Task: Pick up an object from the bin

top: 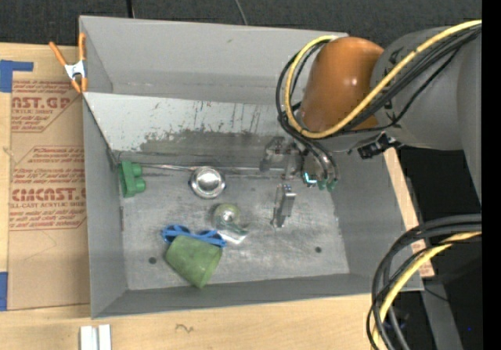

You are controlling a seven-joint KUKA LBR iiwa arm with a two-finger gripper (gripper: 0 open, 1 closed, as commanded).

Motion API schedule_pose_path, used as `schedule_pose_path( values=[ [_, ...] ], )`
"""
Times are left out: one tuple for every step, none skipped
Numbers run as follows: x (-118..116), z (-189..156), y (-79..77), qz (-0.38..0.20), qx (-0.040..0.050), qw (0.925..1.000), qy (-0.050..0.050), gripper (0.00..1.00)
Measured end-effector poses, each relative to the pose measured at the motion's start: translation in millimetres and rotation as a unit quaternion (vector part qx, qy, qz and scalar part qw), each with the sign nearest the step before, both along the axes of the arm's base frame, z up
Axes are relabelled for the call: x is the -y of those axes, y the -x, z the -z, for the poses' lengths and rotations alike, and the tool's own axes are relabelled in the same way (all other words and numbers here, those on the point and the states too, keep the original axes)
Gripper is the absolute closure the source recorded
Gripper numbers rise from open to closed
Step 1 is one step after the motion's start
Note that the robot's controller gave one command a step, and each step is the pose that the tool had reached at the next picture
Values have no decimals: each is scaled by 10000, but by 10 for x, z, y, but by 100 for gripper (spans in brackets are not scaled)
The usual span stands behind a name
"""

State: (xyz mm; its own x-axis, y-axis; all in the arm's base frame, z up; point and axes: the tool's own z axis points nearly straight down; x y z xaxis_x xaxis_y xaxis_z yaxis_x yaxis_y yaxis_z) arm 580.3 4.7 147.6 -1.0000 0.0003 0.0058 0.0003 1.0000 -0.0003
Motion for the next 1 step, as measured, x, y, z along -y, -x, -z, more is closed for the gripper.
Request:
schedule_pose_path(
  values=[
    [-617, 800, 368, 387, 52, 9992, -14, 0]
  ],
)
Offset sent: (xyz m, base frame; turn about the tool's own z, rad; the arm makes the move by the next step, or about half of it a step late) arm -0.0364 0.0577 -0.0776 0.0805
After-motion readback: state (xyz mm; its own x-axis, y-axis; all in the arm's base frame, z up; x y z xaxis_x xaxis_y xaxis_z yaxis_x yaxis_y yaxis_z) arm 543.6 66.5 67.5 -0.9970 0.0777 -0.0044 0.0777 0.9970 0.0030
